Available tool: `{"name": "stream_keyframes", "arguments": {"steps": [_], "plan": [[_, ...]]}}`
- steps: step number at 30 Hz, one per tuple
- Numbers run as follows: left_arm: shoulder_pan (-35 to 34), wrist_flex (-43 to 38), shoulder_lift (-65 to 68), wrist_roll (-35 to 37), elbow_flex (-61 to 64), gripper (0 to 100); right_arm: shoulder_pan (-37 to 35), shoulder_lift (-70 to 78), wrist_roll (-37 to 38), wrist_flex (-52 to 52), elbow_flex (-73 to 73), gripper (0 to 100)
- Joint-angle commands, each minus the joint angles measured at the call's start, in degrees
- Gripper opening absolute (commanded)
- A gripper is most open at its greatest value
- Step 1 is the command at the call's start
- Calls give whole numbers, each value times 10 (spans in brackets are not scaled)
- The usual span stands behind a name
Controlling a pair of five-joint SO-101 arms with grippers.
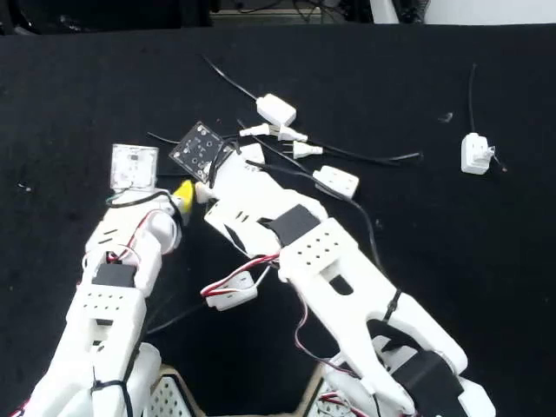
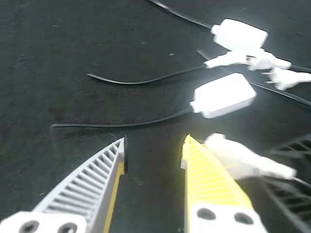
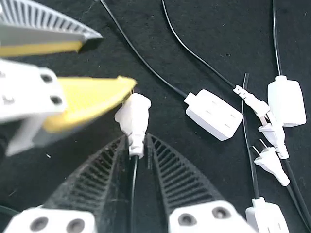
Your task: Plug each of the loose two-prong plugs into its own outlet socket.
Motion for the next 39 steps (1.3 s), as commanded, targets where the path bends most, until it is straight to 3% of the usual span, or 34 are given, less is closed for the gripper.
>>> {"name": "stream_keyframes", "arguments": {"steps": [1,15,17,22,26,31,39], "plan": [[-23,-10,-6,-1,-7,195,-8,-29,0,12,-4,11],[-10,-5,-6,16,15,195,-13,-29,0,49,-27,11],[-39,42,-7,16,1,195,-8,-29,13,108,-58,11],[-141,281,-19,15,-64,197,7,-7,73,352,-188,11],[-184,406,-41,-18,-80,195,7,35,116,494,-281,11],[-190,447,-81,-80,-17,195,8,107,141,582,-347,11],[-193,447,-187,-135,77,195,6,153,127,582,-349,11]]}}
